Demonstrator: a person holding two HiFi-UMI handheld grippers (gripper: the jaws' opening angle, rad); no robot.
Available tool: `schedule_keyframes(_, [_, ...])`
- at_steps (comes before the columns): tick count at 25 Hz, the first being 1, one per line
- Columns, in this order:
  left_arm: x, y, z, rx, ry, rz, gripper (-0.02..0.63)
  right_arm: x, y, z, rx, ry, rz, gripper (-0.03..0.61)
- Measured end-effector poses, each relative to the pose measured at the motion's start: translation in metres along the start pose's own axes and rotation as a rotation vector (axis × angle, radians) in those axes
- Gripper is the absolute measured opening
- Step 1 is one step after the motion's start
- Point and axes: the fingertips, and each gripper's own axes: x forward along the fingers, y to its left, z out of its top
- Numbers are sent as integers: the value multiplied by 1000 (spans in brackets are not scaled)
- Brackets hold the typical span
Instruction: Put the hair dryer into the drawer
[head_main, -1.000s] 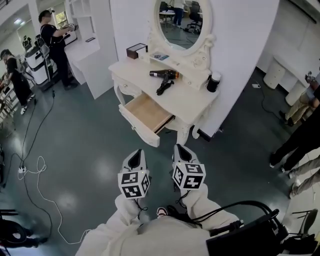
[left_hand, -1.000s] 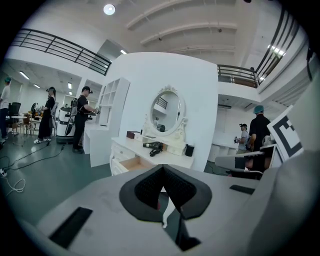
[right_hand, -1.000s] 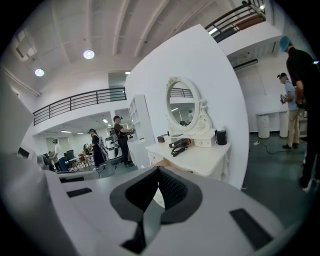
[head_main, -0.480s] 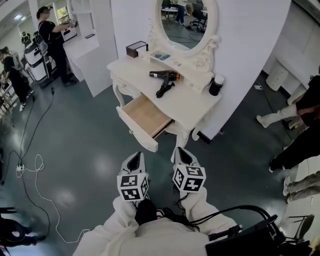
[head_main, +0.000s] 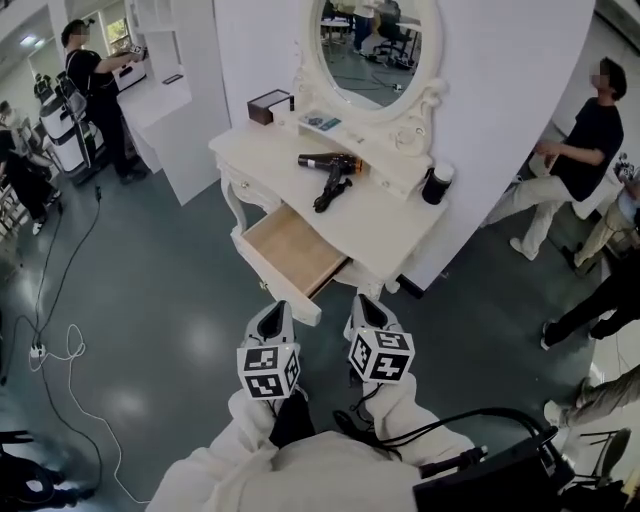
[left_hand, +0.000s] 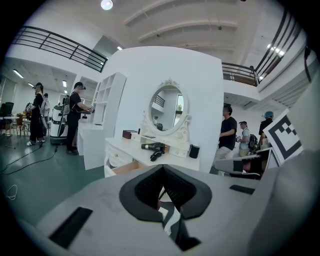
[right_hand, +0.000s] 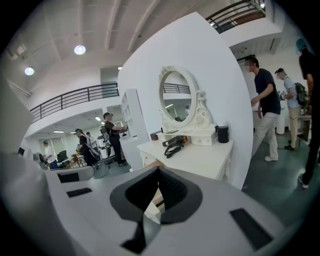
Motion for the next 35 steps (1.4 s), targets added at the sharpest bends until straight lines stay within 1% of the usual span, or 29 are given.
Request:
schedule_keyframes(4, [31, 18, 21, 14, -20, -13, -6, 34, 6, 23, -17, -14, -7, 61])
schedule_keyframes(8, [60, 41, 34, 13, -12, -19, -6, 69, 13, 40, -21, -15, -14, 61])
schedule_keyframes(13, [94, 71, 50, 2, -3, -20, -6, 111, 21, 54, -24, 1, -26, 61])
schedule_keyframes(20, [144, 99, 66, -22, 3, -54, -6, 161, 25, 72, -37, 12, -48, 61])
schedule_keyframes(27, [180, 117, 80, -45, 0, -93, -6, 185, 17, 90, -48, 13, -110, 61])
schedule_keyframes(35, [212, 121, 68, -93, 46, -108, -6, 191, -10, 84, -36, 57, -182, 61])
